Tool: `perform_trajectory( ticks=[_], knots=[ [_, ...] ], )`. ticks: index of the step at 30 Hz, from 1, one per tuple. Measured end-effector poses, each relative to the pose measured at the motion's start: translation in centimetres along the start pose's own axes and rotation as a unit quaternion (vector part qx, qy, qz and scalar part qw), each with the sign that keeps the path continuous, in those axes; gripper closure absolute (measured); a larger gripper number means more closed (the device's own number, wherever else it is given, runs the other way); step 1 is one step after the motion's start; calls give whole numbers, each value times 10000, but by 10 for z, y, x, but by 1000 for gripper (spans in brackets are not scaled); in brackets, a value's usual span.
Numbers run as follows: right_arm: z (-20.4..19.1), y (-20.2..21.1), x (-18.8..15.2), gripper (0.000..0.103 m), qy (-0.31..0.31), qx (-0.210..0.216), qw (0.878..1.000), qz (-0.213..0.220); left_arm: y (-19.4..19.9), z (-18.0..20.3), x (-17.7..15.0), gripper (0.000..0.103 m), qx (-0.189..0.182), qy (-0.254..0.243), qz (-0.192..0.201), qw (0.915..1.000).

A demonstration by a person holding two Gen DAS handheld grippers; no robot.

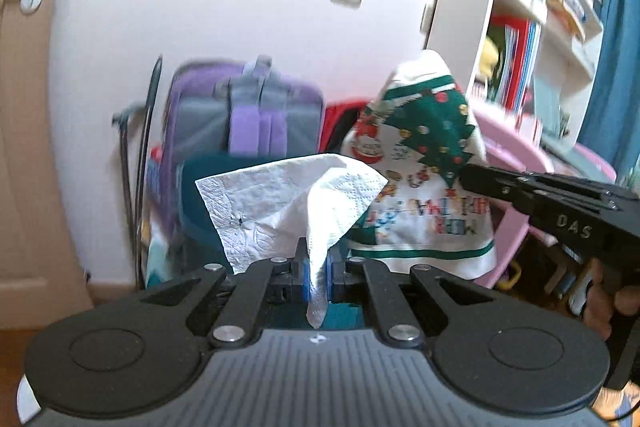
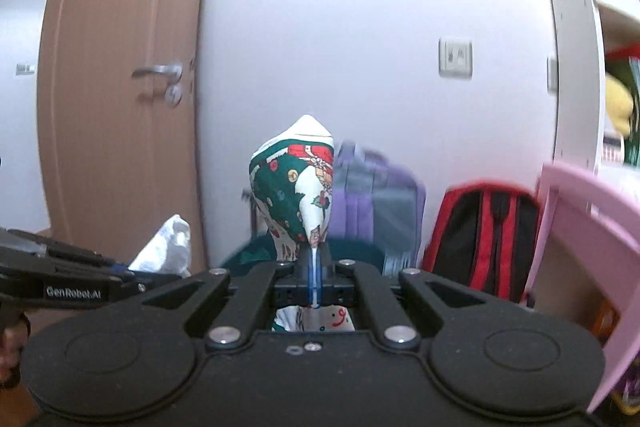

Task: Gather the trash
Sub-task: 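Carry the tissue and Christmas paper bag up over the teal wastebasket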

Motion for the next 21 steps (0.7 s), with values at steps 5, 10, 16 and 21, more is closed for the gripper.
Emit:
perform_trajectory(
  ticks=[5, 10, 16, 21],
  knots=[
    [15, -33, 27, 102, 41, -153, 9995, 267, -30, 6, 41, 96, -7, 37, 259, 9997],
    [25, -72, 34, 102, 46, -276, 9989, 372, -63, 2, 53, 96, -10, 95, 286, 9995],
    [34, -122, -1, 102, -77, -257, 9996, -43, -107, -23, 30, 96, 161, 263, -80, 9995],
    [37, -148, -49, 101, -230, -138, 9980, -578, -143, -49, -1, 96, 249, 645, -512, 9963]
  ],
)
Point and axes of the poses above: each gripper's, at about its wrist camera, not at the fingertips, and y roughly against the way its jaws point, z to its right, x to its top, the point moved 9 cm from there along -y, roughly the way its jaws point, and after that the axes turned 12 degrees about z, right-handed, at the moved point
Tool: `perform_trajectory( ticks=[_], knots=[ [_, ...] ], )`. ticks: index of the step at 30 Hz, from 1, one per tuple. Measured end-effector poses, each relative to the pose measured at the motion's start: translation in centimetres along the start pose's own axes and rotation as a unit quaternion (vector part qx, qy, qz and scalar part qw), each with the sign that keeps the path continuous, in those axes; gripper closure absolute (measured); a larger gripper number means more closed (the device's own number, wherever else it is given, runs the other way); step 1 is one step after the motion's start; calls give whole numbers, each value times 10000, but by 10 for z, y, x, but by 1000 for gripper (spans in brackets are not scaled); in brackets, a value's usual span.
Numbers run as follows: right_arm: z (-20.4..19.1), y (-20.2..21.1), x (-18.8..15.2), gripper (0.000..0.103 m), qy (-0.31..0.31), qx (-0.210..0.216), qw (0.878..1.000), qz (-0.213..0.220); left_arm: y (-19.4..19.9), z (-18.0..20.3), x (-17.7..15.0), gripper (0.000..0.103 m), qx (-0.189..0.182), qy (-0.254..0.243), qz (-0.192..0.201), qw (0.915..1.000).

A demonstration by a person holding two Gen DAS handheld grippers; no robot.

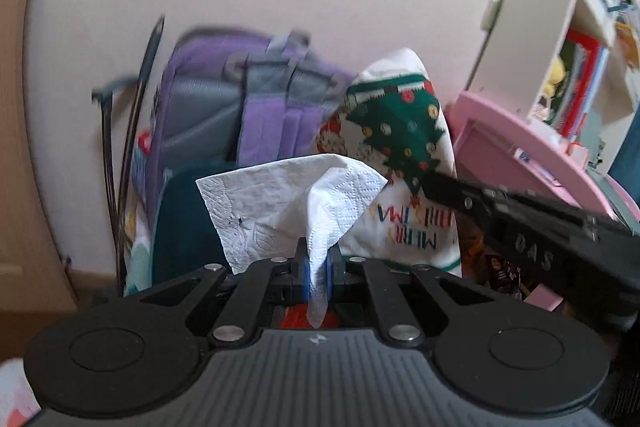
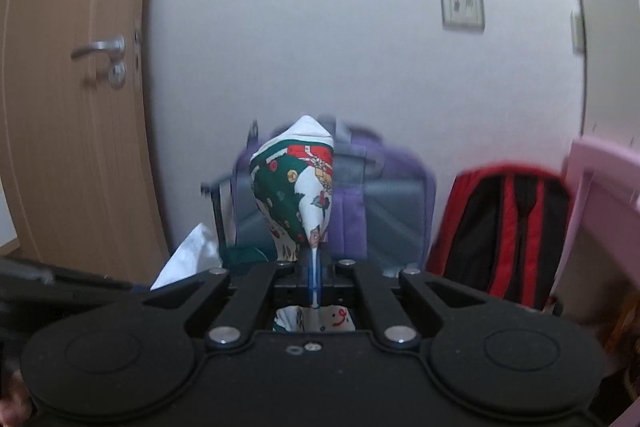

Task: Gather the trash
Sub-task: 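Carry the tissue and Christmas paper bag up over the teal wastebasket, then open both tools over the wastebasket to drop tissue and paper bag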

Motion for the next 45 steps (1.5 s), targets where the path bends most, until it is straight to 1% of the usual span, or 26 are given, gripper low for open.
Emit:
perform_trajectory(
  ticks=[2, 6, 10, 11, 13, 16, 20, 22, 26, 31, 33, 34, 35, 36, 37, 38, 40, 42, 45],
  knots=[
    [-1, -8, -18, 101, -4, 42, 9998, -213, -13, -9, -10, 96, 68, 74, -151, 9998],
    [-11, -15, -38, 100, 60, 240, 9988, -427, -34, -20, -26, 96, 257, 100, -440, 9987],
    [-23, -24, -45, 98, 172, 326, 9975, -605, -46, -28, -34, 96, 400, 115, -629, 9971],
    [-25, -26, -46, 95, 162, 334, 9973, -636, -48, -30, -35, 96, 426, 127, -677, 9967],
    [-24, -27, -46, 92, 55, 310, 9971, -686, -52, -32, -37, 96, 488, 139, -756, 9958],
    [-20, -26, -45, 85, -190, 326, 9967, -714, -54, -36, -39, 96, 582, 131, -802, 9950],
    [-16, -21, -45, 78, -268, 313, 9957, -825, -53, -38, -43, 94, 624, 229, -876, 9939],
    [-15, -17, -44, 77, -262, 307, 9956, -843, -51, -37, -43, 93, 610, 253, -865, 9941],
    [-15, -10, -45, 73, -217, 348, 9952, -888, -47, -31, -45, 93, 583, 152, -877, 9943],
    [-15, 2, -48, 71, -125, 329, 9950, -933, -38, -24, -46, 91, 594, 100, -888, 9942],
    [-15, 8, -49, 71, -123, 337, 9949, -944, -34, -20, -46, 86, 601, 62, -883, 9943],
    [-14, 11, -49, 71, -116, 326, 9949, -944, -32, -19, -45, 75, 617, 56, -877, 9942],
    [-13, 14, -48, 70, -104, 297, 9951, -935, -30, -18, -45, 60, 643, 57, -859, 9942],
    [-11, 18, -48, 70, -97, 283, 9953, -921, -27, -17, -44, 51, 675, 45, -817, 9944],
    [-11, 22, -47, 69, -109, 299, 9954, -909, -23, -15, -42, 37, 703, 12, -744, 9947],
    [-10, 25, -46, 68, -126, 303, 9954, -899, -19, -13, -39, 32, 715, -30, -669, 9952],
    [-7, 33, -44, 65, -151, 296, 9957, -864, -12, -9, -37, 32, 705, -58, -620, 9956],
    [-5, 42, -41, 60, -176, 310, 9960, -813, -4, -6, -36, 32, 705, -68, -577, 9958],
    [-4, 56, -35, 56, -193, 312, 9967, -724, 10, -2, -32, 32, 725, -174, -479, 9961]
  ],
)
Point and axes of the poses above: each gripper's, at about its wrist camera, not at the fingertips, and y roughly against the way its jaws point, z to its right, x to its top, the point moved 9 cm from there along -y, roughly the way its jaws point, and after that the axes turned 12 degrees about z, right-handed, at the moved point
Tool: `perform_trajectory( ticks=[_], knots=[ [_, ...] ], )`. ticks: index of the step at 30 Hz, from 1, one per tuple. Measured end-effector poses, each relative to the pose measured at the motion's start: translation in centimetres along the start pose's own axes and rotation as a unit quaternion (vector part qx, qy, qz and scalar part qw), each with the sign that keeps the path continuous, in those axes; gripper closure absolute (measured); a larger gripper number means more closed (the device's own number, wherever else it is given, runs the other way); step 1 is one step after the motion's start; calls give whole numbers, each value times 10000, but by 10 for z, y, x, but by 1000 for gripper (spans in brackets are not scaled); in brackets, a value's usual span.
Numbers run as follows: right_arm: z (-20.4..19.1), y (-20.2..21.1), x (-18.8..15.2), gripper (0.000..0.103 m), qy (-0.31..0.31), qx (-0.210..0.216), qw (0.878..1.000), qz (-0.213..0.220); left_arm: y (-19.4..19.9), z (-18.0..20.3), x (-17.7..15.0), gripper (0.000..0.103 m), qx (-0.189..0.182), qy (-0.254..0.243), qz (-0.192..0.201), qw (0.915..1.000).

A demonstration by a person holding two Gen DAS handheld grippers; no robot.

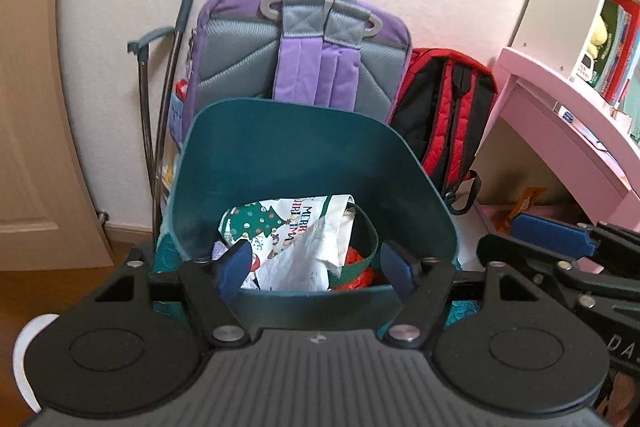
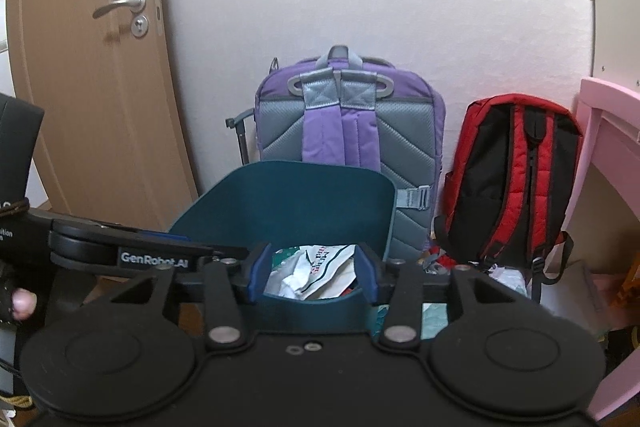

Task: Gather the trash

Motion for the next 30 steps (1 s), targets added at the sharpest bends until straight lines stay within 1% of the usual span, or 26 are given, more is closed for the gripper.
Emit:
perform_trajectory(
  ticks=[1, 5, 9, 10, 11, 14, 19, 21, 22, 23, 25, 30],
  knots=[
    [0, 5, 1, 56, -6, -1, 10000, 29, 5, 1, 1, 32, 14, -37, 33, 10000],
    [-5, 25, 7, 53, 3, 78, 9999, 133, 28, 4, 4, 26, 44, -109, 186, 9998],
    [-13, 44, 14, 52, 17, 141, 9995, 266, 53, 10, 9, 26, 25, -180, 344, 9992],
    [-16, 50, 15, 52, 26, 174, 9994, 305, 60, 12, 10, 24, 20, -212, 403, 9990],
    [-19, 56, 17, 52, 37, 196, 9992, 348, 67, 14, 11, 19, 17, -238, 461, 9987],
    [-26, 71, 20, 52, 100, 241, 9987, 434, 88, 19, 12, 18, -19, -279, 648, 9975],
    [-34, 93, 22, 52, 159, 241, 9982, 527, 115, 25, 10, 18, -48, -307, 773, 9965],
    [-37, 100, 23, 52, 178, 253, 9979, 574, 124, 27, 9, 11, -41, -311, 818, 9962],
    [-38, 103, 24, 52, 185, 260, 9977, 593, 130, 27, 8, 4, -16, -320, 875, 9956],
    [-39, 107, 24, 52, 179, 275, 9976, 618, 136, 27, 8, 1, 2, -321, 962, 9948],
    [-41, 113, 24, 52, 134, 336, 9971, 663, 146, 28, 6, 1, -16, -314, 1078, 9937],
    [-47, 128, 19, 51, 57, 452, 9959, 784, 164, 30, -3, 0, 11, -384, 1127, 9929]
  ],
)
Point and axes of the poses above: each gripper's, at about its wrist camera, not at the fingertips, and y roughly against the way its jaws point, z to its right, x to its top, the point moved 9 cm from there along -y, roughly the way its jaws point, and after that the axes turned 12 degrees about z, right-handed, at the moved point
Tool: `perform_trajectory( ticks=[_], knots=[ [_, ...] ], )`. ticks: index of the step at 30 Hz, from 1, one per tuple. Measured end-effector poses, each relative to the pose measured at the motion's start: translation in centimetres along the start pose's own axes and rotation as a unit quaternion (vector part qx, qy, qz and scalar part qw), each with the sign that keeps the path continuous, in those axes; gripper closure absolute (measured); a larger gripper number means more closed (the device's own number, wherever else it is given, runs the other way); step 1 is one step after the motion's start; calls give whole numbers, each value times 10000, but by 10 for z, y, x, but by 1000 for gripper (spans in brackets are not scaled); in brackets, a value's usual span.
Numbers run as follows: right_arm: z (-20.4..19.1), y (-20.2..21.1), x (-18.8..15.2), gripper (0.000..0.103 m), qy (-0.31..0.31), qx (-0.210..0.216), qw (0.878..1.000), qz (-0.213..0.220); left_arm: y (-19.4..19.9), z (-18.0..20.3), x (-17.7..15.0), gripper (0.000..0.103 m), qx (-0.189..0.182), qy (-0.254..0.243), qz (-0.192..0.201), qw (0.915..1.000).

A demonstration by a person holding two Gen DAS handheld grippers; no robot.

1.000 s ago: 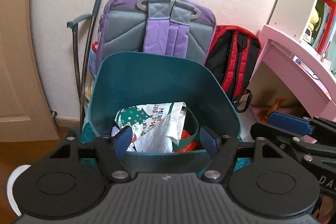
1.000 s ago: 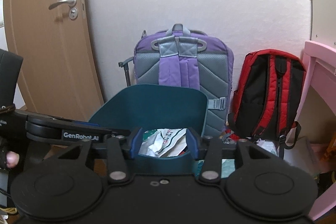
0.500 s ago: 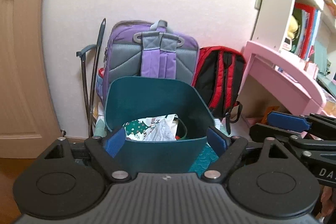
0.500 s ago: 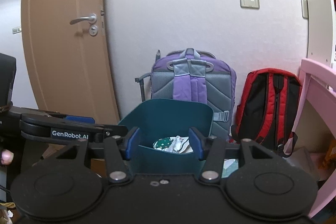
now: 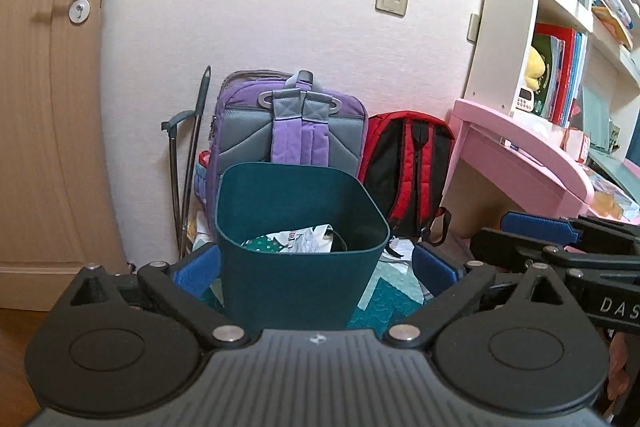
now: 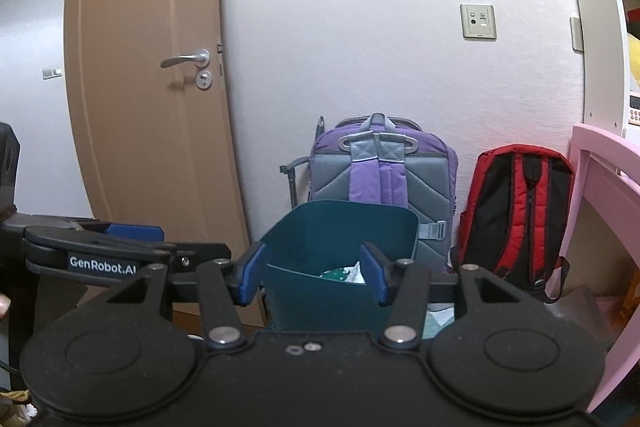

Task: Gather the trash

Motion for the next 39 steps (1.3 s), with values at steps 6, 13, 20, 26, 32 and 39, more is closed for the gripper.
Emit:
perform_trajectory(
  ticks=[6, 13, 20, 26, 32, 39],
  knots=[
    [-7, 13, -5, 51, 69, 59, 9999, 44, 16, 8, -10, 0, 10, -72, -4, 10000],
    [-9, 26, -5, 51, 37, 94, 9999, 36, 29, 16, -16, 0, 10, -115, -19, 9999],
    [-9, 34, -8, 51, -41, 138, 9999, 16, 38, 22, -15, 0, 91, -244, 36, 9997],
    [-11, 40, -11, 51, -50, 151, 9999, -17, 44, 24, -17, 1, 127, -282, 44, 9995],
    [-12, 43, -15, 51, -102, 150, 9998, -43, 48, 24, -19, 1, 180, -344, 50, 9992],
    [-12, 46, -19, 51, -177, 165, 9997, -60, 55, 26, -22, 1, 272, -437, 83, 9986]
  ],
)
Point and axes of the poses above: each gripper's, at about its wrist camera, not at the fingertips, and y roughly against the way its jaws point, z to its right, x to its top, the point moved 9 cm from there along -y, roughly the way its jaws point, and after that the axes turned 12 degrees about z, right-handed, at the moved point
